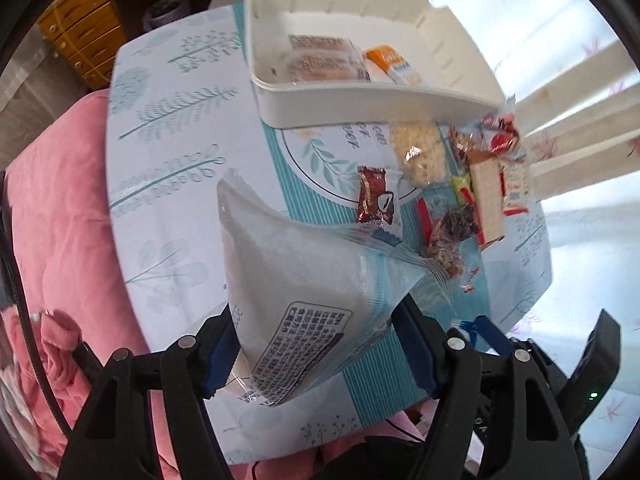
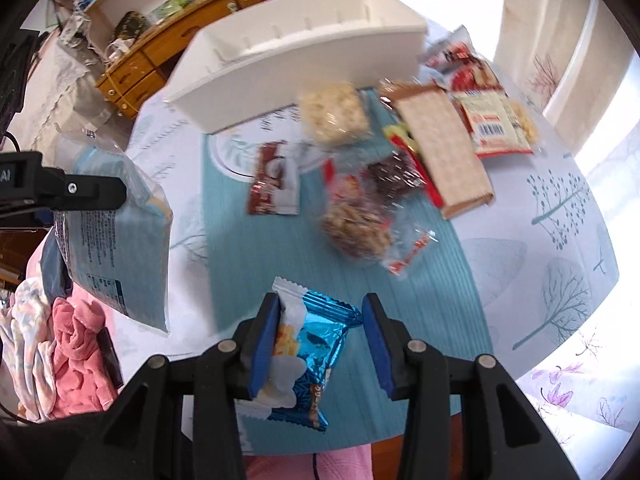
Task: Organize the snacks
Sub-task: 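Carry both held snacks into the white basket and open both tools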
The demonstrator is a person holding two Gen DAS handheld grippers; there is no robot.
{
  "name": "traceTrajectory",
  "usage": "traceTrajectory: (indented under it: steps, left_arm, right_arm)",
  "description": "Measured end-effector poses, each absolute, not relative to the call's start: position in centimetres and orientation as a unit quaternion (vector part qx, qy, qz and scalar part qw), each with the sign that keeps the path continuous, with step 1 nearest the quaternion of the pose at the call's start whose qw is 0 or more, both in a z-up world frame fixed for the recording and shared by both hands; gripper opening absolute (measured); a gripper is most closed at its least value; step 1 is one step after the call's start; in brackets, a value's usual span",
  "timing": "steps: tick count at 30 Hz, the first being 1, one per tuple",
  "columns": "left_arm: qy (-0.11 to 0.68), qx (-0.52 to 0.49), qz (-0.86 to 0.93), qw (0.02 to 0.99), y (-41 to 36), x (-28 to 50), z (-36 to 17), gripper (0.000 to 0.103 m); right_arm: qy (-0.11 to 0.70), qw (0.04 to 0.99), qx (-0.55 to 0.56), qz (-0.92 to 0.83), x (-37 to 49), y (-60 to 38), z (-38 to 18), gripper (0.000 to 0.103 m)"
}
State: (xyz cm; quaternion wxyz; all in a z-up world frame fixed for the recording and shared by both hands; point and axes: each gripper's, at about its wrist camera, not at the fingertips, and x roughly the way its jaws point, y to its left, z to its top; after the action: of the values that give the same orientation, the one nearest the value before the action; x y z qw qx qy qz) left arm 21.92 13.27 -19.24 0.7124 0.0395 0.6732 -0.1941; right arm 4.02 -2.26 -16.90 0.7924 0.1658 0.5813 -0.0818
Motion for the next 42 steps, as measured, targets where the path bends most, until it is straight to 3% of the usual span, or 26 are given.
traceTrajectory:
  steps: [13, 22, 42]
  left_arm:
    - [0.657, -0.013, -0.174, 0.733, 17.0, 23.5, -11.8, 0.070]
    - [0.641, -0.048, -0.162, 0.749, 15.2, 27.1, -8.4, 0.070]
    - [0.611, -0.096, -0.141, 0.773, 6.0, 37.2, -7.6, 0.068]
  right_arm:
    - [0.545, 0.824, 0.154, -0.030, 8.6, 0.3, -10.6, 0.043]
    - [0.517, 0.843, 0.145, 0.010, 14.6, -1.2, -6.8, 0.043]
    - [0.476, 0.873, 0.101, 0.041, 25.1, -9.7, -5.6, 0.043]
